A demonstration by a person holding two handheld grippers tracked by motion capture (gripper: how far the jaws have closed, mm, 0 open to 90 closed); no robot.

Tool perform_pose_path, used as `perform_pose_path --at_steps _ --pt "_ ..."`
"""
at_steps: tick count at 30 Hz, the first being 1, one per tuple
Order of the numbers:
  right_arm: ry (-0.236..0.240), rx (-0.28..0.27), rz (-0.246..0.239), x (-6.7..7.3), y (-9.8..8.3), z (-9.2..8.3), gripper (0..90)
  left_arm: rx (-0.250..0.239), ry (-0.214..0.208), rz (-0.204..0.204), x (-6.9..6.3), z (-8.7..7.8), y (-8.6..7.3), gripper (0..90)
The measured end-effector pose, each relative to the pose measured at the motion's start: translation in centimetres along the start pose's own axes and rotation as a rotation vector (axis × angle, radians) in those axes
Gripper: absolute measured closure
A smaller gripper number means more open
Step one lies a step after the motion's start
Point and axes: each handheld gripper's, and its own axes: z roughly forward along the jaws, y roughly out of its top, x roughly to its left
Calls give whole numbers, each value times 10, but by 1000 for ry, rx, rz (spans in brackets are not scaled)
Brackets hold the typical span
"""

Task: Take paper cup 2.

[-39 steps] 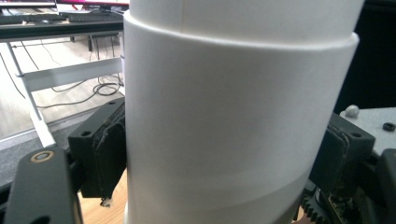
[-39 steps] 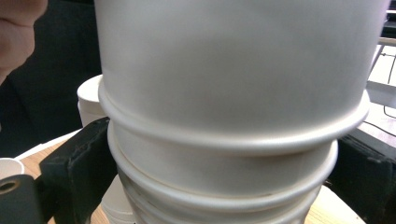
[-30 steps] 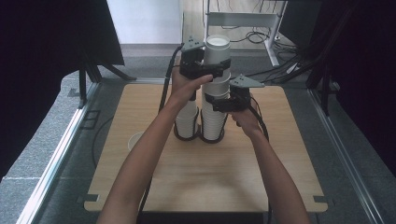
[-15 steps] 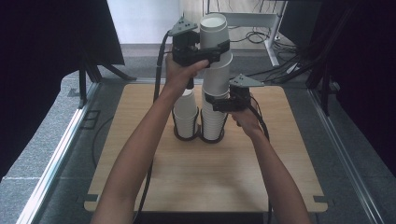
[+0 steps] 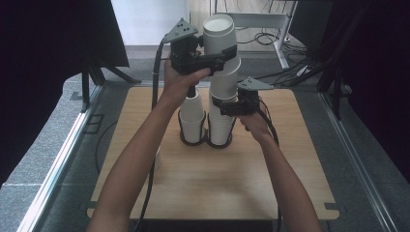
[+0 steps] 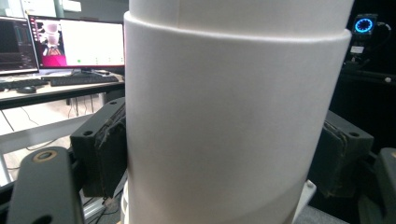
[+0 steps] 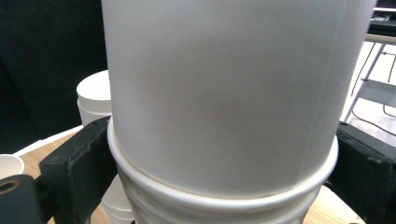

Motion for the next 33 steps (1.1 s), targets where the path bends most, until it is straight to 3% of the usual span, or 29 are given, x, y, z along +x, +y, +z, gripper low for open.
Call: perform_pose_path --at_steps 14,24,33 --pt "-1 -3 -9 0 0 0 41 -3 -53 14 -12 -20 -14 182" --pt "-4 8 -9 0 1 0 41 12 -46 12 -10 -35 -35 182" --pt "-8 9 -11 1 1 0 39 28 -33 6 -17 -50 -57 182"
